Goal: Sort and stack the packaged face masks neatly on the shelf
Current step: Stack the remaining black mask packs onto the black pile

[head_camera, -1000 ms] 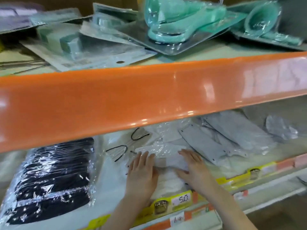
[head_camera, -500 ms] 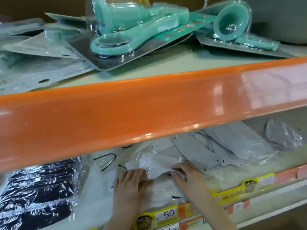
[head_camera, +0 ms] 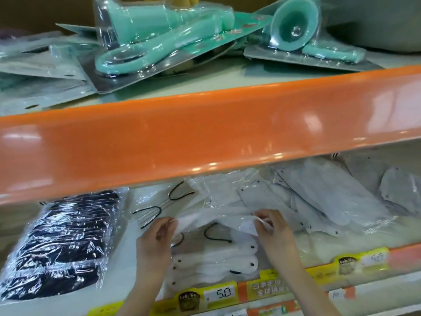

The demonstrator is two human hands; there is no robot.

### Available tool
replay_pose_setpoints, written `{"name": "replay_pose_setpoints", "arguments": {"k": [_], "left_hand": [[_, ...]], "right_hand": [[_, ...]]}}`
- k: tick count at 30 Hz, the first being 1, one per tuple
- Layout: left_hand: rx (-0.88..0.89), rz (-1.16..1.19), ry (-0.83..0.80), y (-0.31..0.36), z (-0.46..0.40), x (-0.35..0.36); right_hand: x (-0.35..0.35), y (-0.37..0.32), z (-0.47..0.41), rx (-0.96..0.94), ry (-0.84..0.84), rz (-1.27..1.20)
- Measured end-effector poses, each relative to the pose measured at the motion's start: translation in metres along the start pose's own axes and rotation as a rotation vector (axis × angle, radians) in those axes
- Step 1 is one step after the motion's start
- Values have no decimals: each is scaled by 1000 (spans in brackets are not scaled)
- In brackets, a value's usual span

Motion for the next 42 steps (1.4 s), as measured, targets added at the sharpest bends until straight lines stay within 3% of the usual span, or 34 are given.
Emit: {"name": "replay_pose_setpoints", "arguments": {"k": [6,14,16,20,25,28,34,42], "left_hand": [[30,2,56,9,-6,-5],[-45,-19,-178,9,19,43],[34,-99,-253,16,29,63],[170,-210,-395,23,47,110],[330,-355,-472,33,56,169],[380,-418,-499,29,60,193],[390,-526,-518,20,70,206],[505,-490,-444,31,77,202]], "right_hand": [[6,-10,6,-73,-95,-29],[14,-26,20,-102,-353,-202],[6,-23,14,-119,-265,-167],[-13,-10,-2,-264,11,207],[-9,9,-4,-289,8,686],[0,22,-1,-227,-38,732],[-7,15,1,-233,36,775],[-25,18,2,-233,31,645]]}}
Point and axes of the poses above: each hand's wrist, its own z-axis away from the middle knuckle, its own x-axis out of the palm, y = z × x, the point moved 10 cm from there along -z, towards the middle knuckle, and after that the axes turned 13 degrees about z, right-handed, at the moved point
